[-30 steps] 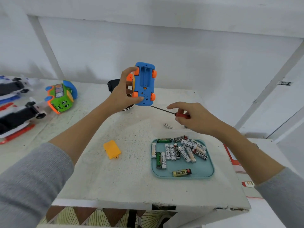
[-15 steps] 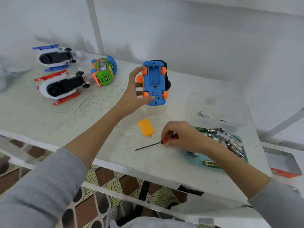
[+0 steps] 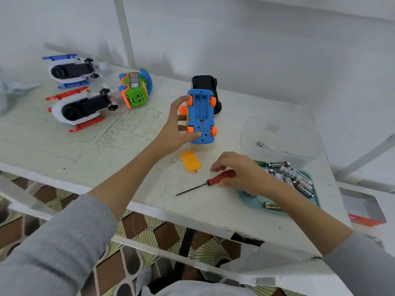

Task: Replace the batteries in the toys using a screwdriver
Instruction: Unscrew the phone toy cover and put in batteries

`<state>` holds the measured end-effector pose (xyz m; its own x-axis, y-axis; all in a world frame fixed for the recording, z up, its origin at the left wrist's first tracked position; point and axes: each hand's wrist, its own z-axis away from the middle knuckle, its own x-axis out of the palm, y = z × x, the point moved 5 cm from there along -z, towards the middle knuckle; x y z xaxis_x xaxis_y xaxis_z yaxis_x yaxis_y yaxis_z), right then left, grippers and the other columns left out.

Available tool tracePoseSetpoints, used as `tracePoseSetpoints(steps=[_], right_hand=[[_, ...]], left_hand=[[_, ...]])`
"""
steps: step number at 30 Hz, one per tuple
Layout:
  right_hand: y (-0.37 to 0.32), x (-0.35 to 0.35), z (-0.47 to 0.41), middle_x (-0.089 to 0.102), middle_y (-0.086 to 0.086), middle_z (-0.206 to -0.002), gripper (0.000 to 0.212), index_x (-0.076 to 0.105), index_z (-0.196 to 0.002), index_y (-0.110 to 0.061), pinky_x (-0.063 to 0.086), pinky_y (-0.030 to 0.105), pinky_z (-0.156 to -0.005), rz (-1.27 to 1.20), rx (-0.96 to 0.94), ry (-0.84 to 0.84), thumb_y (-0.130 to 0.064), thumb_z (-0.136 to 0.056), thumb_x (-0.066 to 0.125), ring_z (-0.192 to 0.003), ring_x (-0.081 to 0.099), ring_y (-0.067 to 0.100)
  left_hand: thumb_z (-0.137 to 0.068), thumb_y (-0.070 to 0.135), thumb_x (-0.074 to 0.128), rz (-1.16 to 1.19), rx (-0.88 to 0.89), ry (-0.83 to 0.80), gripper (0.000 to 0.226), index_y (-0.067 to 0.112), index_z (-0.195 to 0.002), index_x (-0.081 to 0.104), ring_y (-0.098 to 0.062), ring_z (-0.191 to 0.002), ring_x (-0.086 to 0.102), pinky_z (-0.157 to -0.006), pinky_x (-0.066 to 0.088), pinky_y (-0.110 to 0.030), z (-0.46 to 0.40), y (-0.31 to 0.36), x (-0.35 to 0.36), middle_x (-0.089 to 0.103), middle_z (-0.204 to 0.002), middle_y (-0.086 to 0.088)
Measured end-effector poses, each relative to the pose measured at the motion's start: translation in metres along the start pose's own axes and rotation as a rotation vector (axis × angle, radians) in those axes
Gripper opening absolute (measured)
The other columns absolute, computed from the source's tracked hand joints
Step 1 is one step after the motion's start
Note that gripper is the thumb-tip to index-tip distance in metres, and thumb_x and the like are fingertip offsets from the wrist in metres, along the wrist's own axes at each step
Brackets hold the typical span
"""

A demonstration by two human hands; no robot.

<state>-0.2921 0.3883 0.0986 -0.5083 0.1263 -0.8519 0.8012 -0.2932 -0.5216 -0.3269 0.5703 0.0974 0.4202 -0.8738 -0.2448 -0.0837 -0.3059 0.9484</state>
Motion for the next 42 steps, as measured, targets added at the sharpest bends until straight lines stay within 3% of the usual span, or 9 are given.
tracePoseSetpoints(steps=[9,18,22,27,29,31,34,39,42], right_hand=[[0.042,-0.041,0.056,0.055,-0.013,-0.09,0.023,0.069,-0.097,-0.017,0.038,0.011,-0.071,-0.001,0.212,0.126,-0.009,-0.076,0.074,-0.081,0.052,0.004],[0.052,-0.023,0.071,0.04,0.001,-0.112,0.067,0.051,-0.129,-0.013,0.029,0.024,-0.086,0.191,0.309,0.052,-0.042,-0.073,0.074,-0.101,0.031,0.013],[0.05,-0.022,0.069,0.042,0.003,-0.111,0.059,0.056,-0.124,-0.016,0.027,0.024,-0.081,0.222,0.293,0.055,-0.044,-0.074,0.072,-0.099,0.032,0.013],[0.048,-0.024,0.07,0.045,-0.002,-0.104,0.047,0.057,-0.11,-0.017,0.029,0.018,-0.075,0.121,0.278,0.134,-0.036,-0.072,0.076,-0.093,0.04,0.011],[0.048,-0.031,0.069,0.053,0.0,-0.097,0.04,0.054,-0.102,-0.017,0.039,0.021,-0.072,-0.085,0.315,0.246,-0.023,-0.07,0.078,-0.079,0.05,0.009],[0.046,-0.039,0.067,0.061,0.008,-0.096,0.041,0.048,-0.097,-0.017,0.052,0.035,-0.069,-0.438,0.352,0.351,-0.006,-0.07,0.077,-0.068,0.058,0.011],[0.043,-0.053,0.056,0.061,0.019,-0.1,0.048,0.043,-0.093,-0.018,0.055,0.04,-0.074,-0.703,0.33,0.494,0.004,-0.067,0.077,-0.075,0.062,0.023],[0.027,-0.076,0.017,0.061,0.024,-0.094,0.048,0.039,-0.083,-0.016,0.054,0.038,-0.073,-0.651,0.247,0.634,0.006,-0.064,0.078,-0.074,0.063,0.028],[0.02,-0.08,-0.011,0.062,0.015,-0.083,0.042,0.041,-0.079,-0.017,0.054,0.032,-0.07,-0.551,0.172,0.637,0.005,-0.069,0.075,-0.07,0.063,0.021]], left_hand=[[-0.082,-0.001,0.07,0.02,-0.024,-0.087,0.083,0.046,-0.132,0.024,-0.022,-0.111,0.058,-0.074,0.054,-0.02,-0.004,-0.007,0.029,0.047,-0.125,-0.002],[-0.083,0.001,0.07,0.0,-0.048,-0.081,0.083,0.043,-0.136,0.023,-0.005,-0.096,0.064,-0.079,0.057,-0.03,-0.002,-0.014,0.028,0.048,-0.115,0.012],[-0.083,0.0,0.07,0.016,-0.047,-0.089,0.082,0.048,-0.133,0.024,-0.019,-0.106,0.062,-0.08,0.057,-0.033,-0.001,-0.014,0.029,0.05,-0.117,0.005],[-0.083,-0.001,0.069,0.014,-0.039,-0.066,0.083,0.04,-0.138,0.024,-0.006,-0.101,0.062,-0.076,0.058,-0.03,0.002,-0.012,0.031,0.048,-0.118,0.008],[-0.082,-0.002,0.07,0.015,-0.043,-0.064,0.084,0.037,-0.14,0.023,0.002,-0.095,0.062,-0.076,0.059,-0.029,0.003,-0.012,0.031,0.047,-0.118,0.012],[-0.082,-0.002,0.07,0.041,-0.06,-0.08,0.085,0.039,-0.141,0.023,0.001,-0.095,0.064,-0.075,0.058,-0.029,0.004,-0.013,0.032,0.048,-0.12,0.008],[-0.083,-0.003,0.069,0.074,-0.085,-0.092,0.085,0.043,-0.138,0.023,-0.012,-0.098,0.066,-0.072,0.057,-0.027,0.007,-0.013,0.033,0.05,-0.121,0.002],[-0.083,-0.003,0.068,0.063,-0.102,-0.09,0.086,0.043,-0.138,0.022,0.001,-0.094,0.065,-0.069,0.056,-0.022,0.01,-0.011,0.035,0.049,-0.117,0.01],[-0.082,-0.006,0.067,0.058,-0.096,-0.082,0.085,0.039,-0.139,0.022,0.006,-0.094,0.063,-0.07,0.057,-0.024,0.011,-0.011,0.036,0.048,-0.117,0.013]])
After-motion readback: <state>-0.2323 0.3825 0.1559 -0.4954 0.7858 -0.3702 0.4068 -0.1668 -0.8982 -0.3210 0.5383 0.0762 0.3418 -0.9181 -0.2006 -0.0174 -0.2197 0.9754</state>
